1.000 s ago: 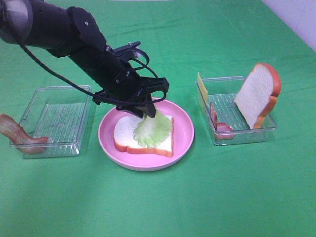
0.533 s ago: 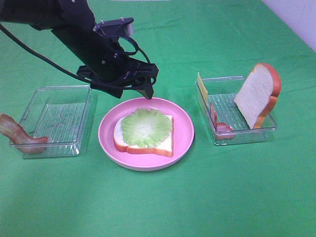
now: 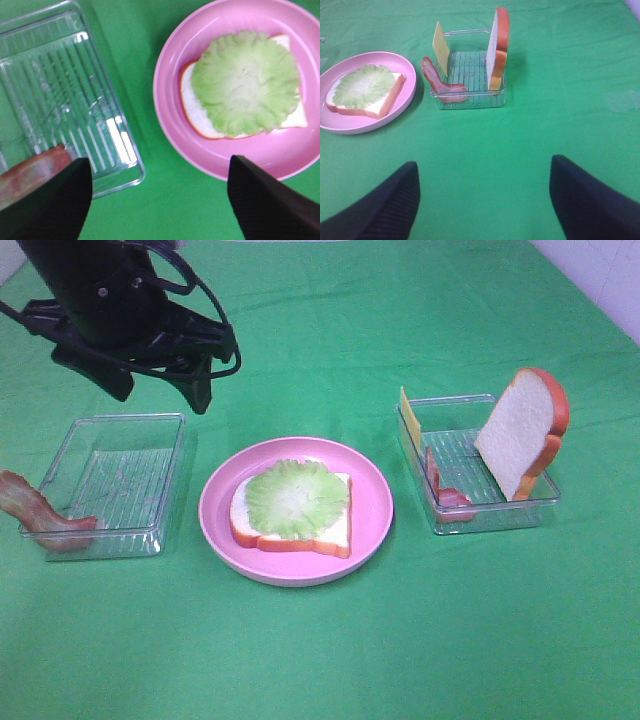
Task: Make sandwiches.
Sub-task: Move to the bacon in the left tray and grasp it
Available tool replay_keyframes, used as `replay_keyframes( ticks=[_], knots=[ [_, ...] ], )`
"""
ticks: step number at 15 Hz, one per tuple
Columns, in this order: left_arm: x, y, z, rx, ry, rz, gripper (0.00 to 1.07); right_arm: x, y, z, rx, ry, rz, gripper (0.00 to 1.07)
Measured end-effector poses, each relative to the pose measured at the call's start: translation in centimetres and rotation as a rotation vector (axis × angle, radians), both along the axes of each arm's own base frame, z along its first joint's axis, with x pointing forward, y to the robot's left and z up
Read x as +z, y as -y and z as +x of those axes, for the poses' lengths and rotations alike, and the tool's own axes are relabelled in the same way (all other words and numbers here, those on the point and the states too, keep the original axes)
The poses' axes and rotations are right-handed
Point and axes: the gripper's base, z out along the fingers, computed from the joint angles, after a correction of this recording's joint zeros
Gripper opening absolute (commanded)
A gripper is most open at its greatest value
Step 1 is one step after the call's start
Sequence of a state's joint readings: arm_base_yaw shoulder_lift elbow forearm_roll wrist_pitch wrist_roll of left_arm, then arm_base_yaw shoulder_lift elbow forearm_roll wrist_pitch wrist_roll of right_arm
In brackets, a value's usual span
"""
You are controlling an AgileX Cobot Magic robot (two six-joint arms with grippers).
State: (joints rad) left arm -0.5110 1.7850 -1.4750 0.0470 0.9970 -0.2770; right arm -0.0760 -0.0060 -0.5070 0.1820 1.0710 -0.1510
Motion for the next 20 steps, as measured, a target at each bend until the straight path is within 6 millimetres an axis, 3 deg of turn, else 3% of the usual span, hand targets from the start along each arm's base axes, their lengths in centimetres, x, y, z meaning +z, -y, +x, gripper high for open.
replay_keyframes(
  ticks=[3, 5, 10, 12, 13, 16, 20],
  knots=[
    [-0.1, -2.0, -0.7, 0.060, -0.076, 0.206, 0.77, 0.0, 0.0, 0.0, 0.000, 0.000, 0.000, 0.69],
    [-0.1, -2.7, -0.6, 0.072, -0.078, 0.252, 0.77, 0.0, 0.0, 0.0, 0.000, 0.000, 0.000, 0.69],
    [-0.4, -9.5, 1.6, 0.281, -0.165, 0.151, 0.77, 0.0, 0.0, 0.0, 0.000, 0.000, 0.000, 0.69],
    [-2.2, -12.2, 1.1, 0.336, -0.246, 0.157, 0.77, 0.0, 0.0, 0.0, 0.000, 0.000, 0.000, 0.69],
    [-2.2, -12.2, 1.1, 0.336, -0.246, 0.157, 0.77, 0.0, 0.0, 0.0, 0.000, 0.000, 0.000, 0.69],
    [-7.0, -13.6, -1.2, 0.347, -0.355, 0.195, 0.77, 0.0, 0.0, 0.0, 0.000, 0.000, 0.000, 0.69],
    [-8.0, -13.2, -0.7, 0.350, -0.271, 0.126, 0.77, 0.0, 0.0, 0.0, 0.000, 0.000, 0.000, 0.69]
  ],
)
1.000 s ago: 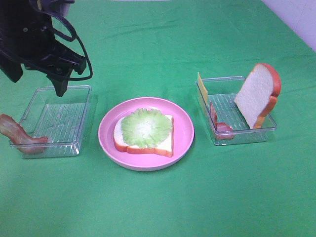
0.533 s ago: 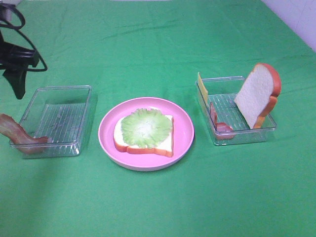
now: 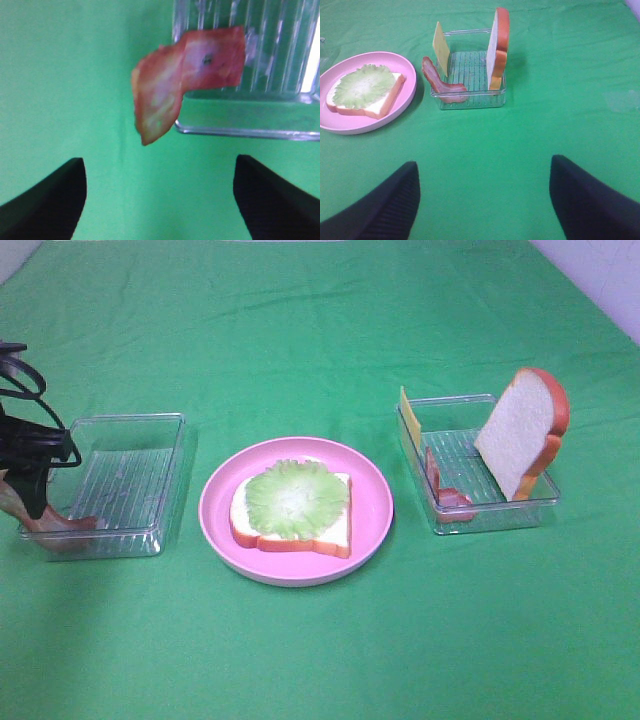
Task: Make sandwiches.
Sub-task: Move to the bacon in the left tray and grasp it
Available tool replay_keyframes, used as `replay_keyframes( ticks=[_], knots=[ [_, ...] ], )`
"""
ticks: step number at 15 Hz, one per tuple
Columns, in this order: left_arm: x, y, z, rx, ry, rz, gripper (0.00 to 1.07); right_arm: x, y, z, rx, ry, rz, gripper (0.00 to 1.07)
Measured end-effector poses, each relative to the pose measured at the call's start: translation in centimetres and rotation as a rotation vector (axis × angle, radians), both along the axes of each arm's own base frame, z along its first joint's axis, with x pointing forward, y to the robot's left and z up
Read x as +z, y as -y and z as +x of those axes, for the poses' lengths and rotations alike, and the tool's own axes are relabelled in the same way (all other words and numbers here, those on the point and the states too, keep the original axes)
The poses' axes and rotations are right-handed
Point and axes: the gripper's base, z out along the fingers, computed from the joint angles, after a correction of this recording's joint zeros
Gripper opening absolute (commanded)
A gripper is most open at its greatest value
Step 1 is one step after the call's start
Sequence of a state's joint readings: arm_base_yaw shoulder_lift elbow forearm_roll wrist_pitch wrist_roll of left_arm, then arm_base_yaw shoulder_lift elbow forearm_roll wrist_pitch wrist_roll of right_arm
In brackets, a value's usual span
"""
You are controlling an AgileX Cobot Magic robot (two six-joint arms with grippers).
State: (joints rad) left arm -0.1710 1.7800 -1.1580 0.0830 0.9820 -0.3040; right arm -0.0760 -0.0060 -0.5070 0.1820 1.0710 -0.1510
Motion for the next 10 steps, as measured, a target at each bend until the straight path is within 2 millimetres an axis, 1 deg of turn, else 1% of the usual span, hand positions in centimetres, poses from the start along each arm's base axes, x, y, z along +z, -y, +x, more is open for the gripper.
replay_keyframes(
  ticks=[2, 3, 4, 5, 6, 7, 9, 10],
  knots=[
    [-0.7, 0.2, 0.7, -0.004, 0.042, -0.012, 0.75, 0.0, 0.0, 0.0, 0.000, 0.000, 0.000, 0.69],
    [-1.4, 0.2, 0.9, -0.004, 0.030, -0.011, 0.66, 0.0, 0.0, 0.0, 0.000, 0.000, 0.000, 0.69],
    [-1.4, 0.2, 0.9, -0.004, 0.030, -0.011, 0.66, 0.0, 0.0, 0.0, 0.000, 0.000, 0.000, 0.69],
    [-1.8, 0.2, 1.0, -0.003, 0.020, -0.011, 0.59, 0.0, 0.0, 0.0, 0.000, 0.000, 0.000, 0.69],
    [-1.9, 0.3, 1.1, -0.004, 0.033, -0.014, 0.47, 0.0, 0.0, 0.0, 0.000, 0.000, 0.000, 0.69],
    [-1.8, 0.3, 1.3, -0.005, 0.052, -0.018, 0.40, 0.0, 0.0, 0.0, 0.000, 0.000, 0.000, 0.69],
    [-1.8, 0.4, 1.5, -0.007, 0.076, -0.023, 0.22, 0.0, 0.0, 0.0, 0.000, 0.000, 0.000, 0.69],
    [-1.8, 0.4, 1.5, -0.007, 0.078, -0.024, 0.15, 0.0, 0.0, 0.0, 0.000, 0.000, 0.000, 0.69]
  ],
)
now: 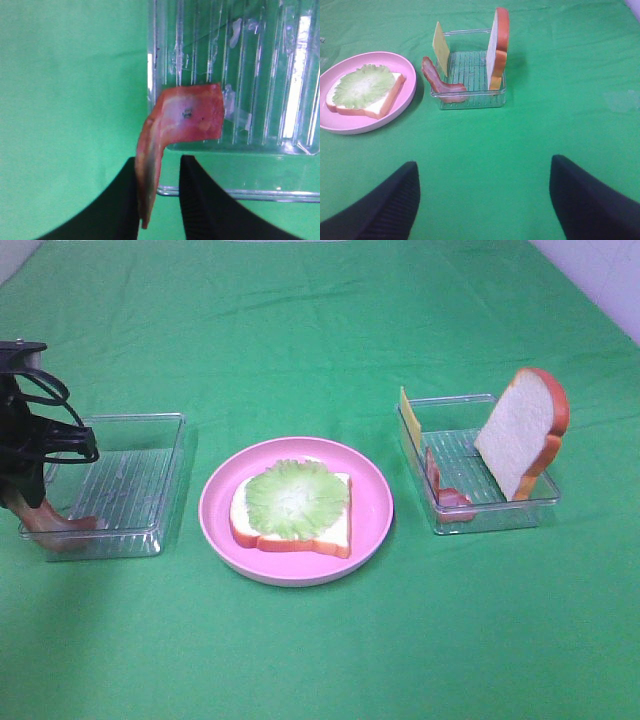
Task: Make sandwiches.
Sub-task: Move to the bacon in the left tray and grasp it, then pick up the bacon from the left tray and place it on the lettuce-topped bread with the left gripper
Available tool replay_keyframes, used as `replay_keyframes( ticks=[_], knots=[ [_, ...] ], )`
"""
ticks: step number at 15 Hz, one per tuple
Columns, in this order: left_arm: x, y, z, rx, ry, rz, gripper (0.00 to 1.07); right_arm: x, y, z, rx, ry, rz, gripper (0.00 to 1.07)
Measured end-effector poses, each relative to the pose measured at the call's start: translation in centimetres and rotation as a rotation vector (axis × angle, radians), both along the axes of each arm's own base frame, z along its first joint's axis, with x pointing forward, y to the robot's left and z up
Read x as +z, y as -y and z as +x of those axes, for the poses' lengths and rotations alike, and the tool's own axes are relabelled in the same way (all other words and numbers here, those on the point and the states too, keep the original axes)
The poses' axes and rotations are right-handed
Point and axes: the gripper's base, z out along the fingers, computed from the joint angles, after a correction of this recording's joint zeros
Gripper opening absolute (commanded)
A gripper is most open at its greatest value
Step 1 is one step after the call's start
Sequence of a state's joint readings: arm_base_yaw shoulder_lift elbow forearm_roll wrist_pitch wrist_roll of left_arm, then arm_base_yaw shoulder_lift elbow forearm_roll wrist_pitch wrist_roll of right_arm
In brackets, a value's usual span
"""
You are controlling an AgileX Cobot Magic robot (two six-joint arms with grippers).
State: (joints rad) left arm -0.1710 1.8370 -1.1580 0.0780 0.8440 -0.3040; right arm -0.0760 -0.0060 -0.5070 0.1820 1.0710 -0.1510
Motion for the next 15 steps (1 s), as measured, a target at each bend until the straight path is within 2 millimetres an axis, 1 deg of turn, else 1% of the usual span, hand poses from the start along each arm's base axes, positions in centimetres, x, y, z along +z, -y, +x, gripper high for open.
replay_keyframes(
  ticks=[1, 3, 6, 8, 9, 10, 12, 13, 14, 15],
  knots=[
    [0.0, 0.0, 0.0, 0.000, 0.000, 0.000, 0.15, 0.0, 0.0, 0.0, 0.000, 0.000, 0.000, 0.69],
    [0.0, 0.0, 0.0, 0.000, 0.001, -0.001, 0.00, 0.0, 0.0, 0.0, 0.000, 0.000, 0.000, 0.69],
    [0.0, 0.0, 0.0, 0.001, -0.002, 0.000, 0.00, 0.0, 0.0, 0.0, 0.000, 0.000, 0.000, 0.69],
    [0.6, 0.1, 0.1, 0.006, 0.016, -0.012, 0.00, 0.0, 0.0, 0.0, 0.000, 0.000, 0.000, 0.69],
    [2.4, 0.4, 0.4, 0.011, 0.069, -0.050, 0.00, 0.0, 0.0, 0.0, 0.000, 0.000, 0.000, 0.69],
    [2.4, 0.4, 0.4, 0.011, 0.069, -0.050, 0.00, 0.0, 0.0, 0.0, 0.000, 0.000, 0.000, 0.69],
    [5.8, 1.3, 0.5, -0.008, 0.164, -0.162, 0.00, 0.0, 0.0, 0.0, 0.000, 0.000, 0.000, 0.69],
    [7.9, 2.4, 0.5, -0.019, 0.234, -0.298, 0.00, 0.0, 0.0, 0.0, 0.000, 0.000, 0.000, 0.69],
    [8.6, 3.1, 0.5, -0.034, 0.266, -0.384, 0.00, 0.0, 0.0, 0.0, 0.000, 0.000, 0.000, 0.69],
    [9.1, 4.6, 0.6, -0.054, 0.295, -0.527, 0.00, 0.0, 0.0, 0.0, 0.000, 0.000, 0.000, 0.69]
  ],
)
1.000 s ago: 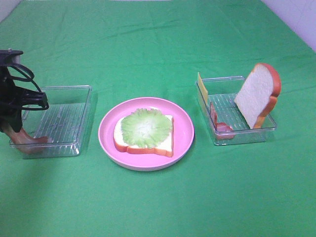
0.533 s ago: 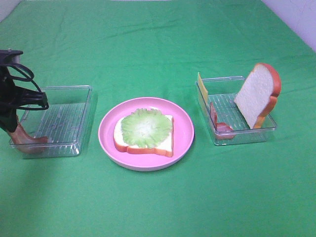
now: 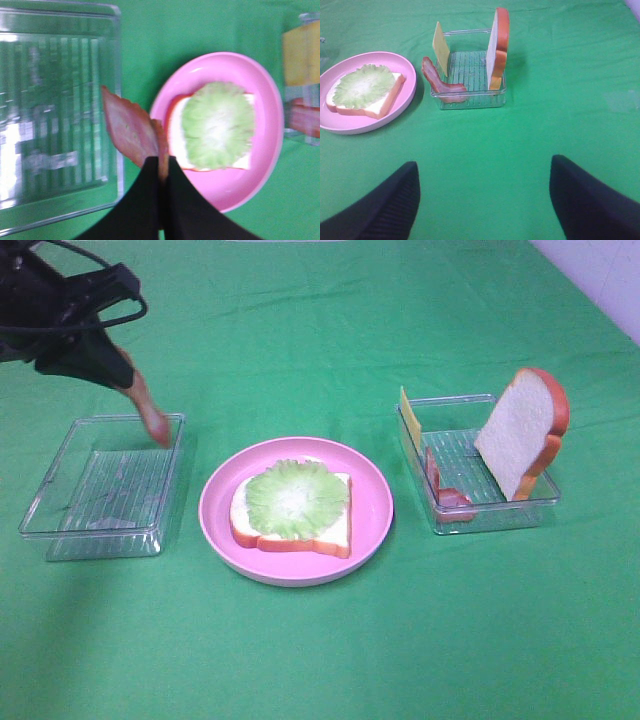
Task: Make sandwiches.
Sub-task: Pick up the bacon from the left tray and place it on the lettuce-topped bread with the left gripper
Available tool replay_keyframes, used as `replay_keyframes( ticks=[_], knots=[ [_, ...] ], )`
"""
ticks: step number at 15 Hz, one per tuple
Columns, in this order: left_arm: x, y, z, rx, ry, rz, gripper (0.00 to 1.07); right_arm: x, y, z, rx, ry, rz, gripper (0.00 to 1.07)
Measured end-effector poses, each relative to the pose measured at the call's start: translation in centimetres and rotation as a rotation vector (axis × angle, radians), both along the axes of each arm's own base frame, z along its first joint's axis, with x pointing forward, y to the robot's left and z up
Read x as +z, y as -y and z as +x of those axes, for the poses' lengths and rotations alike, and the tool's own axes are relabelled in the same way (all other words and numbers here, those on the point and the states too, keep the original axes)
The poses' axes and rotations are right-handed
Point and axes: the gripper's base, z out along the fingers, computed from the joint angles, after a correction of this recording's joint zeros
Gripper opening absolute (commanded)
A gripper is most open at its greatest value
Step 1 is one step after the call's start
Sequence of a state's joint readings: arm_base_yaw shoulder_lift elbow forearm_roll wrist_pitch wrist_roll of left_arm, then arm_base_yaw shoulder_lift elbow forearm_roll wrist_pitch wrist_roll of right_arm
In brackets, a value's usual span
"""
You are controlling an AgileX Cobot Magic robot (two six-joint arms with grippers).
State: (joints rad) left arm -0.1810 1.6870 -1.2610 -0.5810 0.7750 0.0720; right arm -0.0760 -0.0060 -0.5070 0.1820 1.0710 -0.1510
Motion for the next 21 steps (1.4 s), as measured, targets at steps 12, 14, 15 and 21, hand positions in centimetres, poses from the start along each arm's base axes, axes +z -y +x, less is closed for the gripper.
replay_keyframes(
  ticks=[12, 14, 15, 21],
  knots=[
    [-8.8, 13.9, -0.6, -0.275, -0.007, -0.193, 0.00, 0.0, 0.0, 0.0, 0.000, 0.000, 0.000, 0.69],
    [-9.3, 13.2, -0.2, -0.298, 0.052, -0.084, 0.00, 0.0, 0.0, 0.0, 0.000, 0.000, 0.000, 0.69],
    [-9.3, 13.2, -0.2, -0.298, 0.052, -0.084, 0.00, 0.0, 0.0, 0.0, 0.000, 0.000, 0.000, 0.69],
    [-10.2, 11.7, 0.1, -0.221, 0.013, 0.093, 0.38, 0.0, 0.0, 0.0, 0.000, 0.000, 0.000, 0.69]
  ],
)
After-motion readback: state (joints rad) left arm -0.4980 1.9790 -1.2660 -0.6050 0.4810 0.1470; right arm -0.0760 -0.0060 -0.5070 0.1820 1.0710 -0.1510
